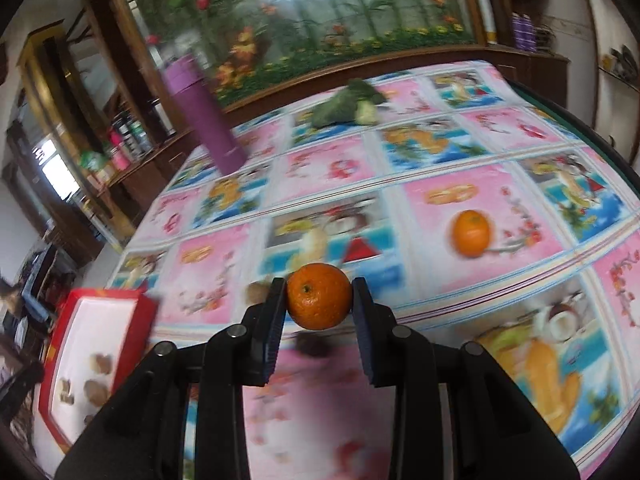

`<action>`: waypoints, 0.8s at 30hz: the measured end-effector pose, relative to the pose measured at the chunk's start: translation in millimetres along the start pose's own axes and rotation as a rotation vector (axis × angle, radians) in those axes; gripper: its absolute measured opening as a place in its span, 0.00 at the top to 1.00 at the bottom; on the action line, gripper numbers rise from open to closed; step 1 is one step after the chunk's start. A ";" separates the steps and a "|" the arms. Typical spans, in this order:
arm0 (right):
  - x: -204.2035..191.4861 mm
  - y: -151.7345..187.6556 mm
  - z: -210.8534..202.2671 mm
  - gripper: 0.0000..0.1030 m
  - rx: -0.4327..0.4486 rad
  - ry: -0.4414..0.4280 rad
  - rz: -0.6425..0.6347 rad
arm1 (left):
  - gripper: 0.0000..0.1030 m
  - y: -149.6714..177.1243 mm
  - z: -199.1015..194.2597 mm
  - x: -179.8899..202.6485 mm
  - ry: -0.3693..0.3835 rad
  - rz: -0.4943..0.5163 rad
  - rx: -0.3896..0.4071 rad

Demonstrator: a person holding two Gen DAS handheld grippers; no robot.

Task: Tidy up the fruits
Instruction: 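Carry the orange and the red date over the tray, then open both tools to release the orange and the date into the tray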

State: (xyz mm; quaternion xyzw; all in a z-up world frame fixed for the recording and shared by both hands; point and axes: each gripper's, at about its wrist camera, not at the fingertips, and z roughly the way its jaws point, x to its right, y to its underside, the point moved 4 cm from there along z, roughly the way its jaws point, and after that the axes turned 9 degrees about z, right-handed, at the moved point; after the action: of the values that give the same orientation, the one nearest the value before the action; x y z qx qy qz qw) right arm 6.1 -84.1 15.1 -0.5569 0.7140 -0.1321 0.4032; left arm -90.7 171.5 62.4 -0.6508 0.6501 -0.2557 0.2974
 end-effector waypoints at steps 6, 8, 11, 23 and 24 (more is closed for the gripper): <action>-97.6 52.9 10.6 0.66 -0.136 -0.162 -0.162 | 0.83 15.0 0.5 -47.1 -0.067 -0.072 -0.015; -121.0 65.6 13.0 0.66 -0.158 -0.187 -0.207 | 0.83 20.9 1.8 -58.1 -0.076 -0.093 -0.022; -151.9 78.1 18.7 0.66 -0.187 -0.208 -0.269 | 0.83 27.9 4.0 -74.7 -0.093 -0.112 -0.033; -249.6 115.7 48.7 0.66 -0.372 -0.301 -0.430 | 0.83 32.4 26.7 -101.7 -0.073 -0.116 -0.088; -255.0 123.1 49.8 0.66 -0.389 -0.315 -0.444 | 0.83 35.4 26.5 -102.3 -0.070 -0.118 -0.090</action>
State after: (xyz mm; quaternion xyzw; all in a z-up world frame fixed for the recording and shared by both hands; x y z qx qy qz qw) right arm -28.8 201.2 14.1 -0.7789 0.5161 0.0097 0.3563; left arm -98.7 275.9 24.1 -0.7091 0.6108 -0.2205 0.2748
